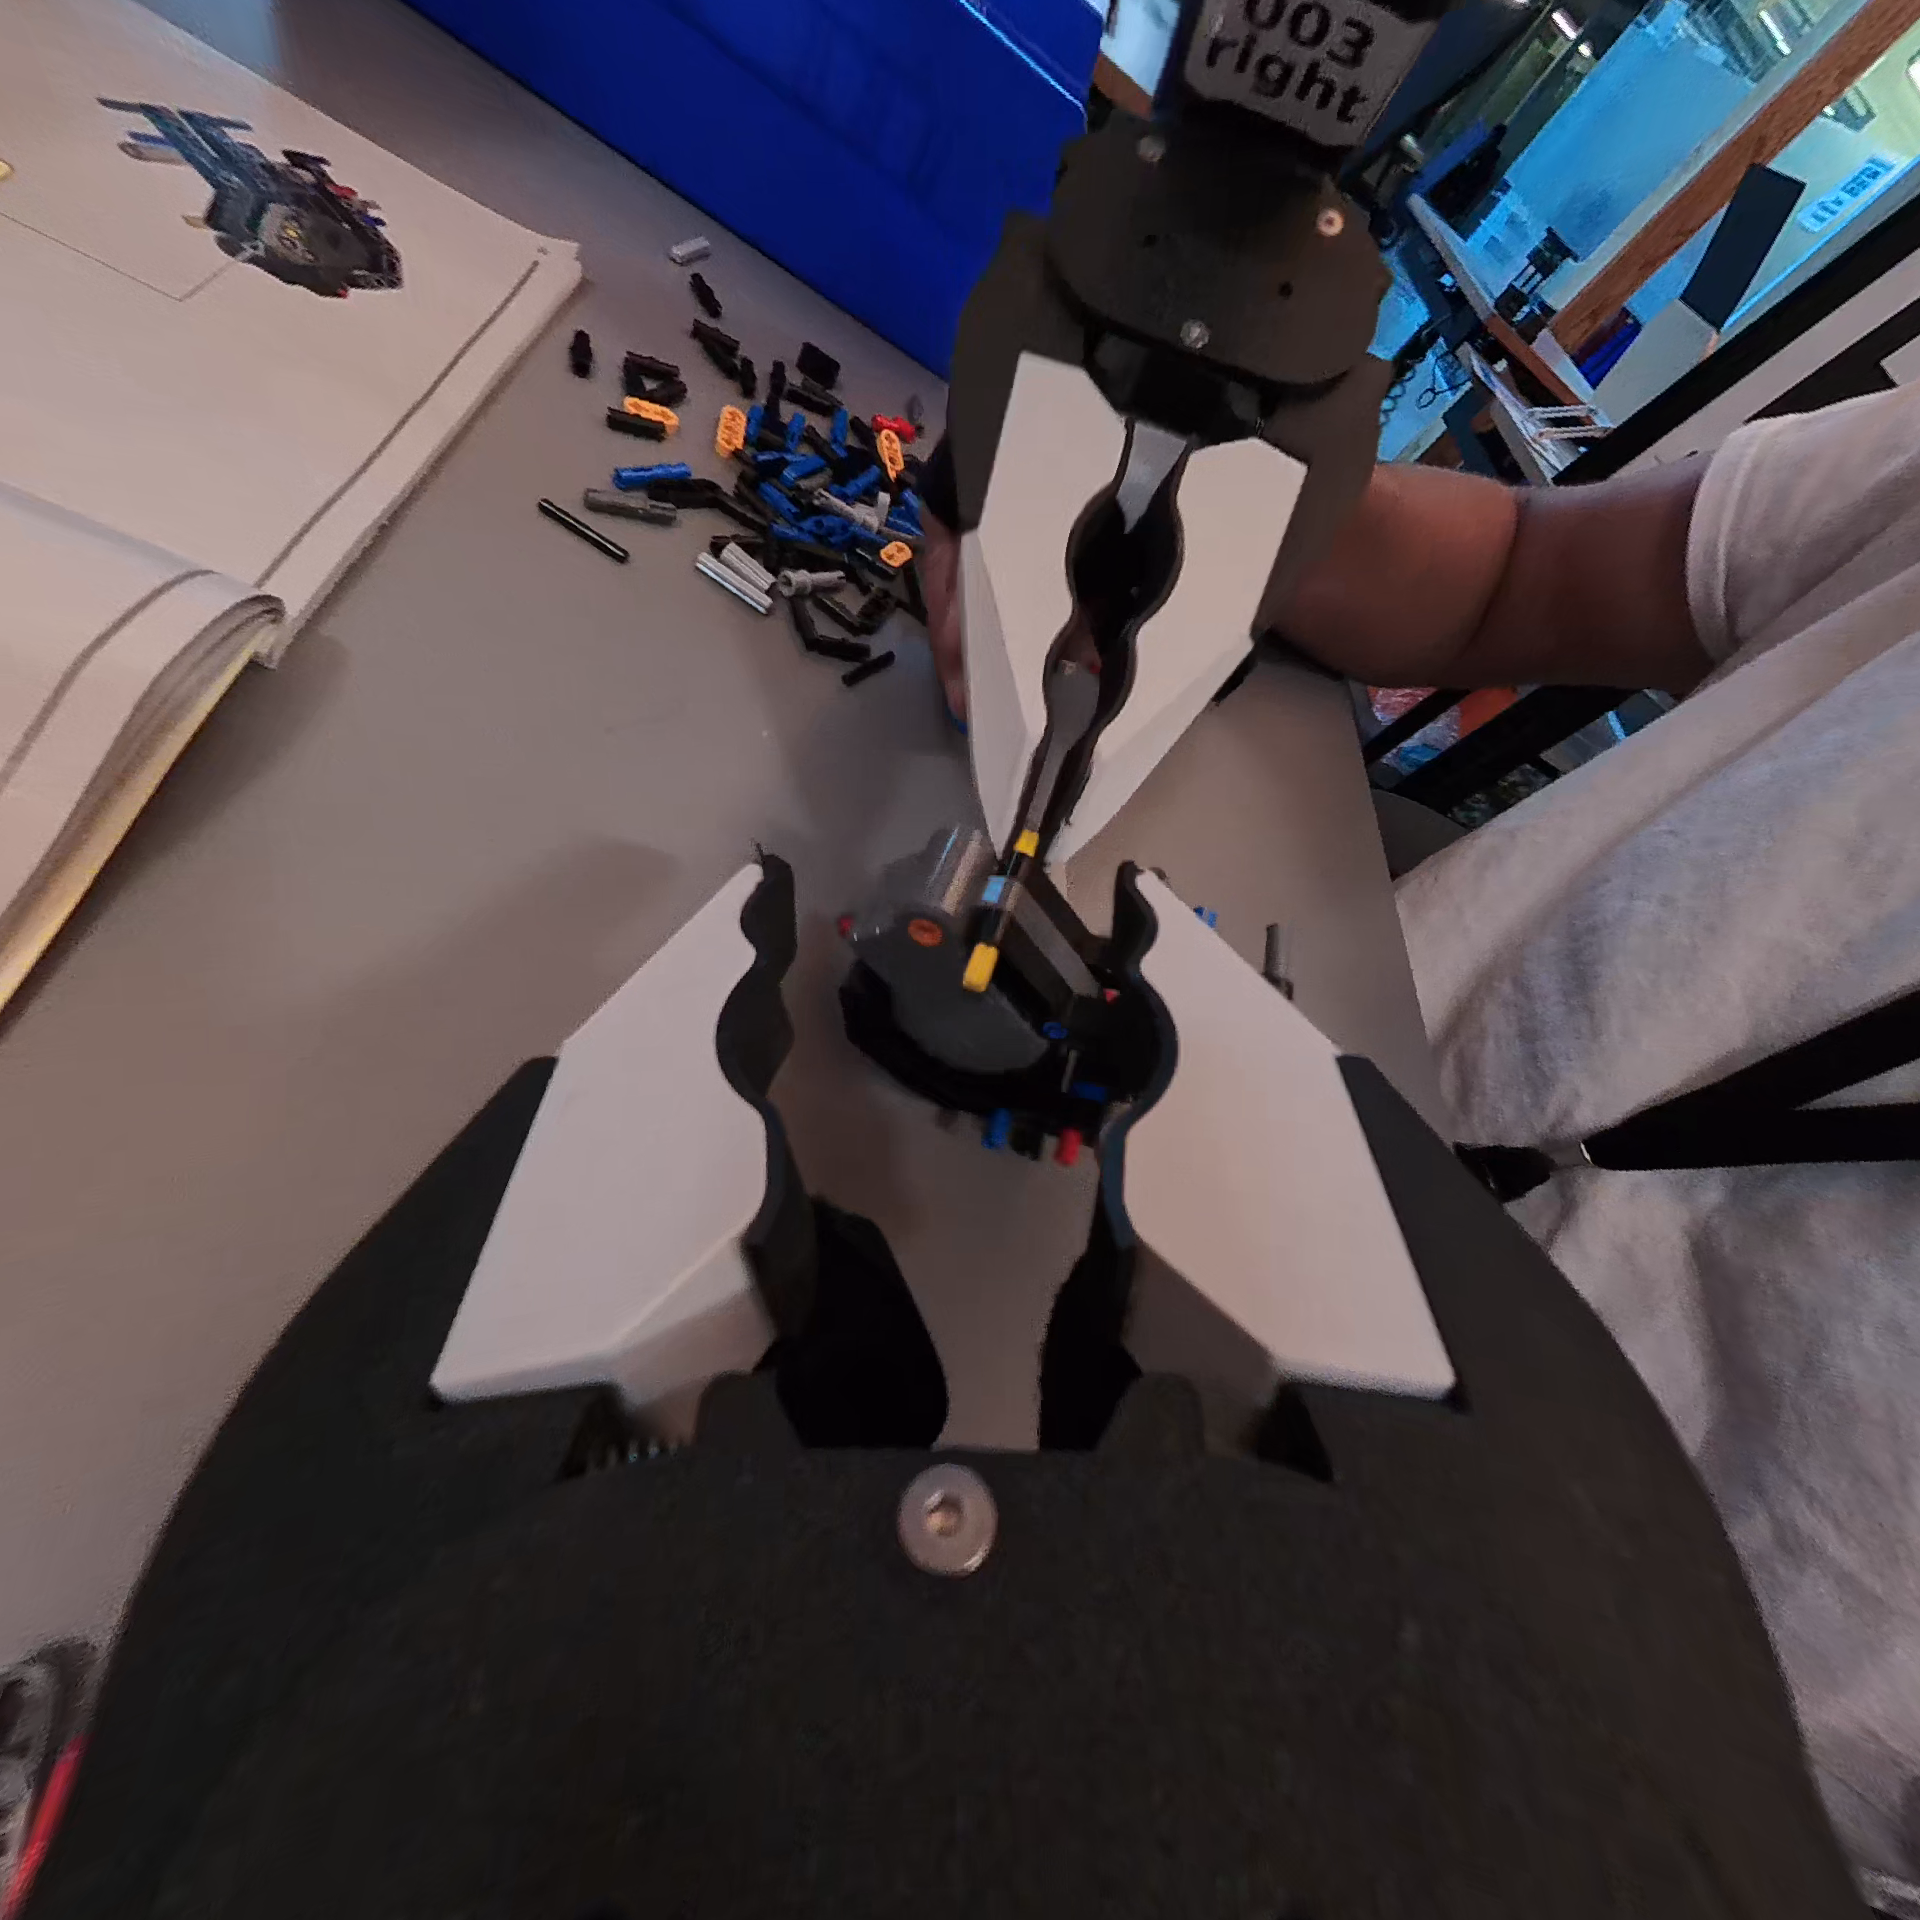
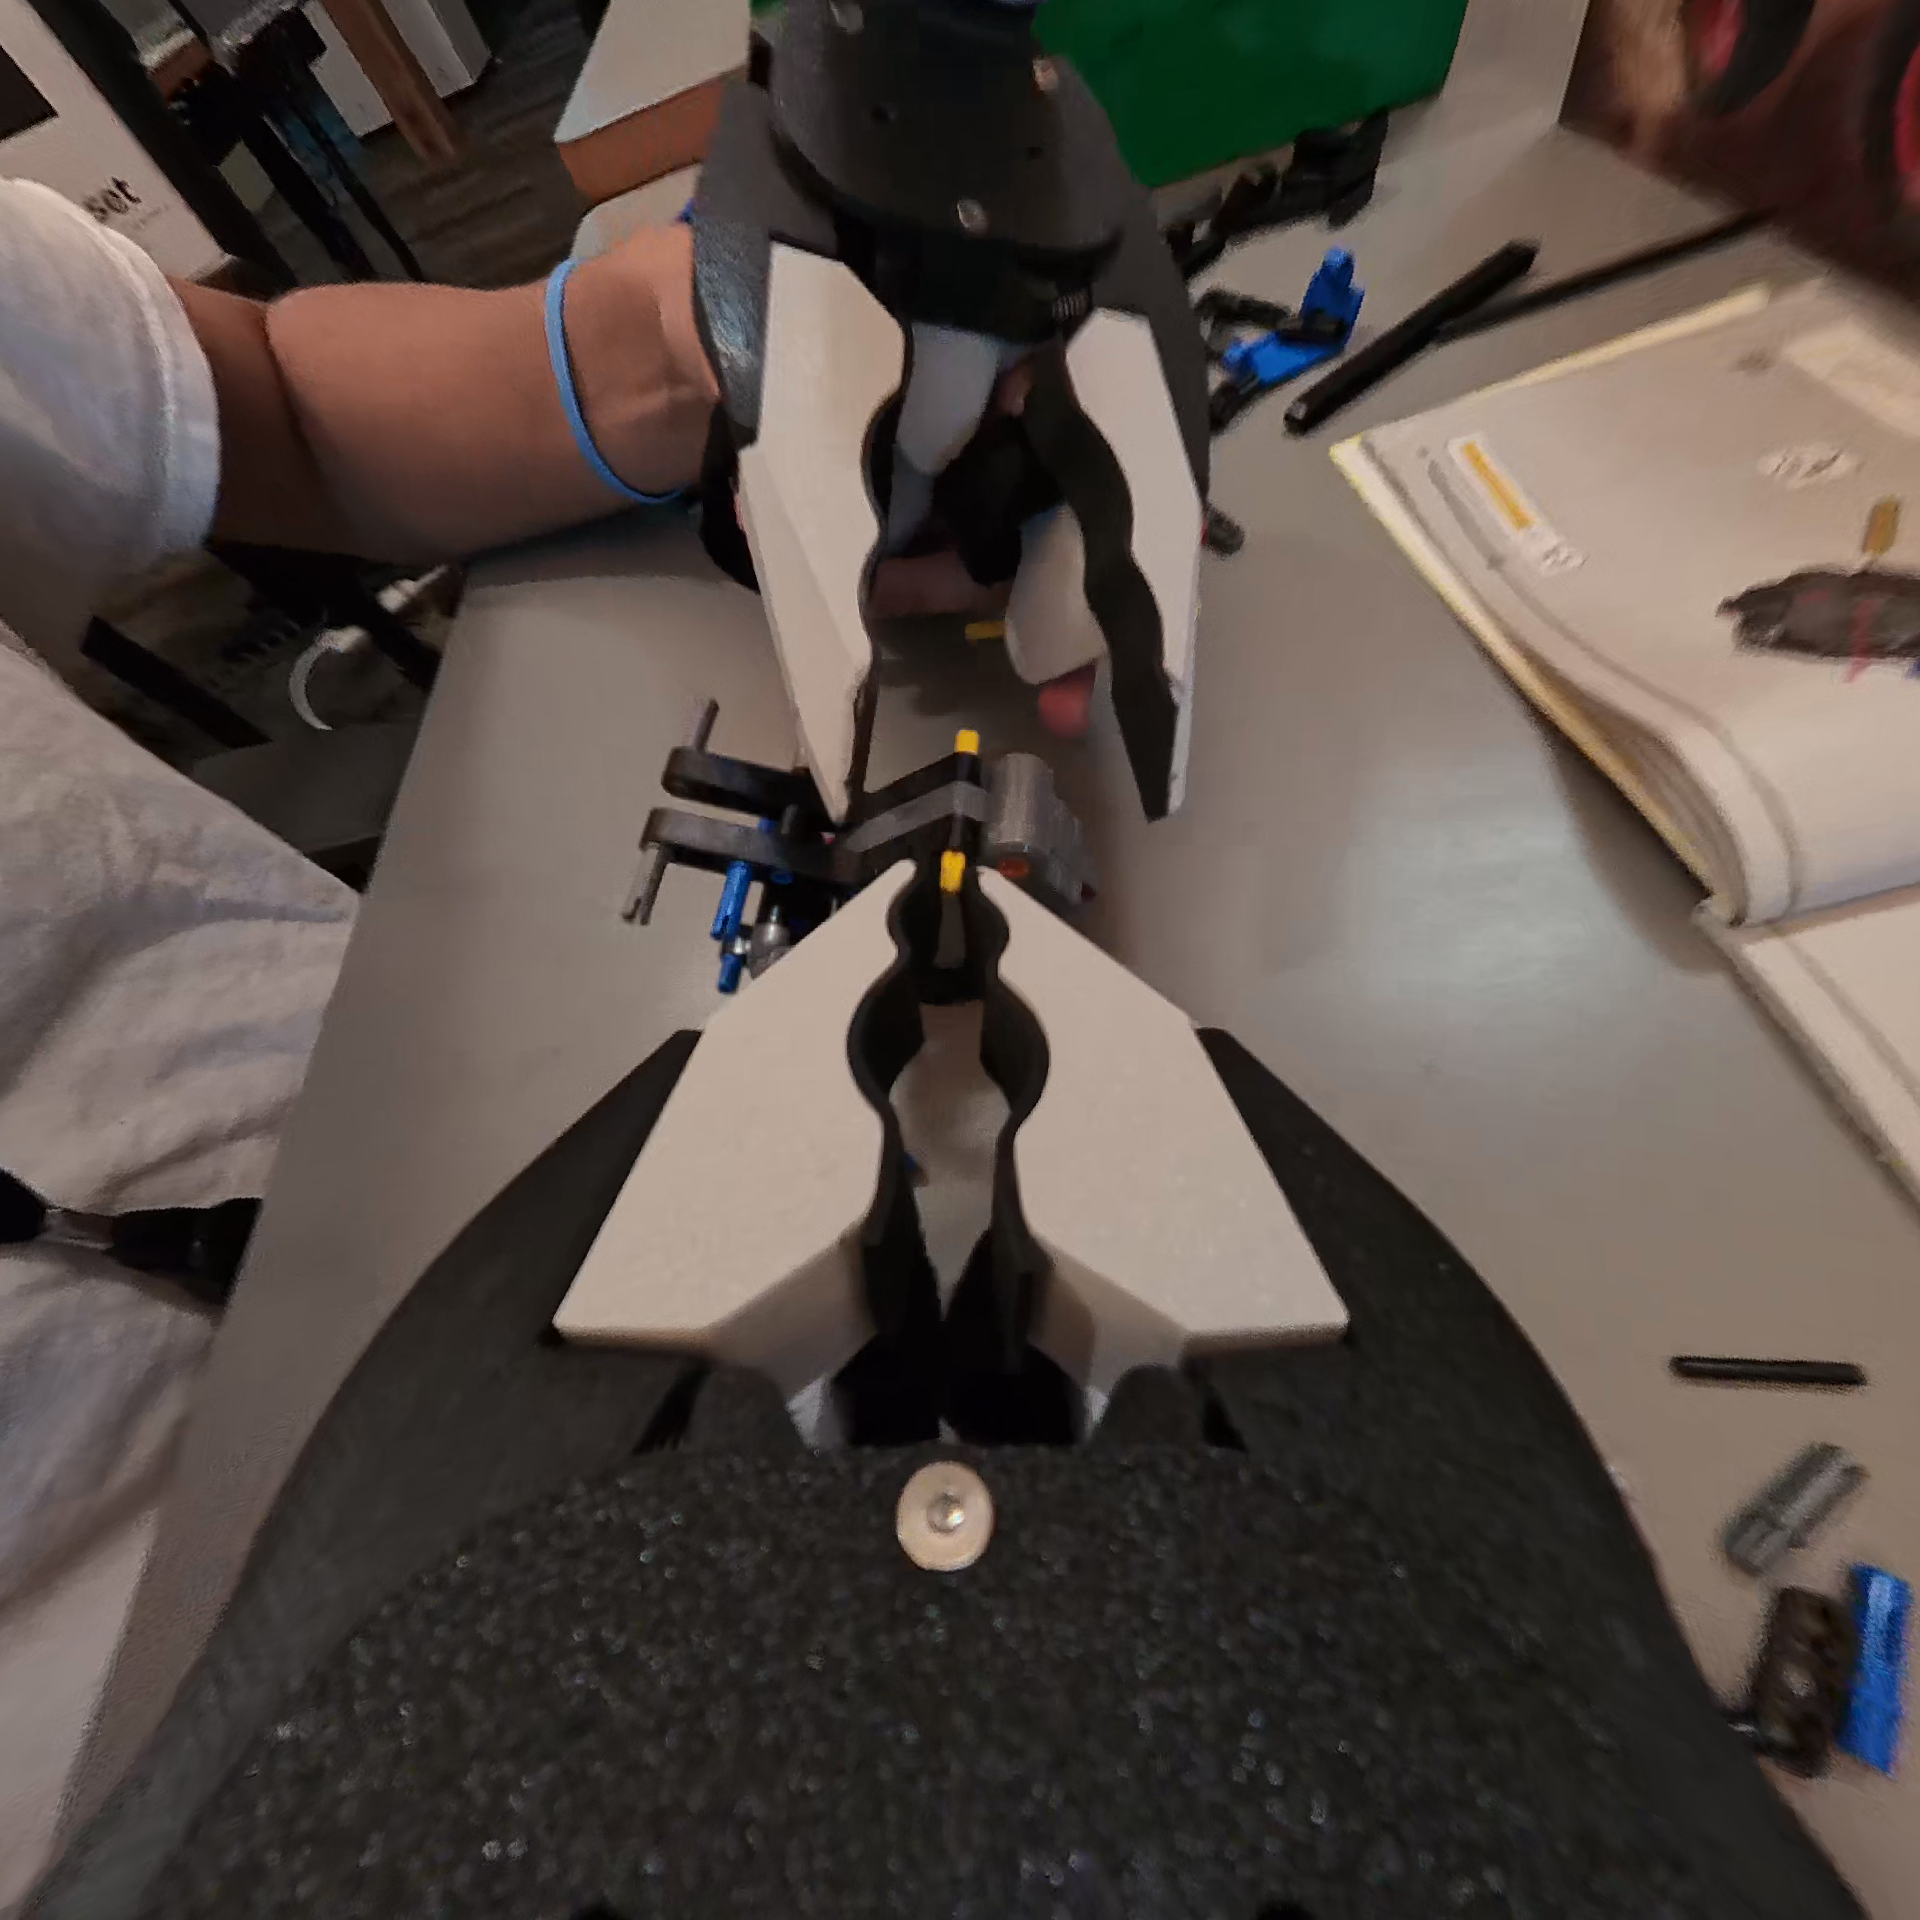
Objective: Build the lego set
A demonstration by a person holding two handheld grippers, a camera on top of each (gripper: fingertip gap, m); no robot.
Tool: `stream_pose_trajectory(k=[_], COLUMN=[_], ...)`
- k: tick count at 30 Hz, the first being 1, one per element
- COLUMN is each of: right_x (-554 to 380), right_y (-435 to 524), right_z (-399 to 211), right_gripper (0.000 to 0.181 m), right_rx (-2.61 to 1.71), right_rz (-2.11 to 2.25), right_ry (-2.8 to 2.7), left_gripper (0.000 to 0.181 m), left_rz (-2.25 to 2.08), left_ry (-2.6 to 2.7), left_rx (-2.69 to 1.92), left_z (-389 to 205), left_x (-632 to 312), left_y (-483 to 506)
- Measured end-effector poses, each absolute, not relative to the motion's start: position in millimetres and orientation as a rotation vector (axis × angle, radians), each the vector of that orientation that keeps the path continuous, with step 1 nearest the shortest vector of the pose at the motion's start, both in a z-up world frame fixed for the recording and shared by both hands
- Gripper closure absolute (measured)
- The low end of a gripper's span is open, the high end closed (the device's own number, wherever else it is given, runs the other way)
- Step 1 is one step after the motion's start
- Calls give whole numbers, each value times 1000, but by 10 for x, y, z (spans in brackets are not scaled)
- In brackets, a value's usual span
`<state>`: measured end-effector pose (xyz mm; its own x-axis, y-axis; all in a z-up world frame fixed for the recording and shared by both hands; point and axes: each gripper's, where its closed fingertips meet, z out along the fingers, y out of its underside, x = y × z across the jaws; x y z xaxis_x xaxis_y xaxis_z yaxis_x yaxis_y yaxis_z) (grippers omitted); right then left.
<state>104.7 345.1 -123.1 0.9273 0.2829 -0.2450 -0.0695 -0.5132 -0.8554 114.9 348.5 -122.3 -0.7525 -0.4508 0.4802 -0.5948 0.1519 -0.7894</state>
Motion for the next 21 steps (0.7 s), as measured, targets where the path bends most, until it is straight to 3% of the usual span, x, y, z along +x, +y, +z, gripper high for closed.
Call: stream_pose_trajectory(k=[21], right_x=[1095], right_y=[3431], right_z=[-597], right_gripper=[177], right_rx=[-1806], right_rz=[306], right_ry=[-154], left_gripper=[132], left_rz=[1882], left_ry=[-1817], left_rx=[1019], left_z=[-812], left_x=[1172], left_y=[3361])
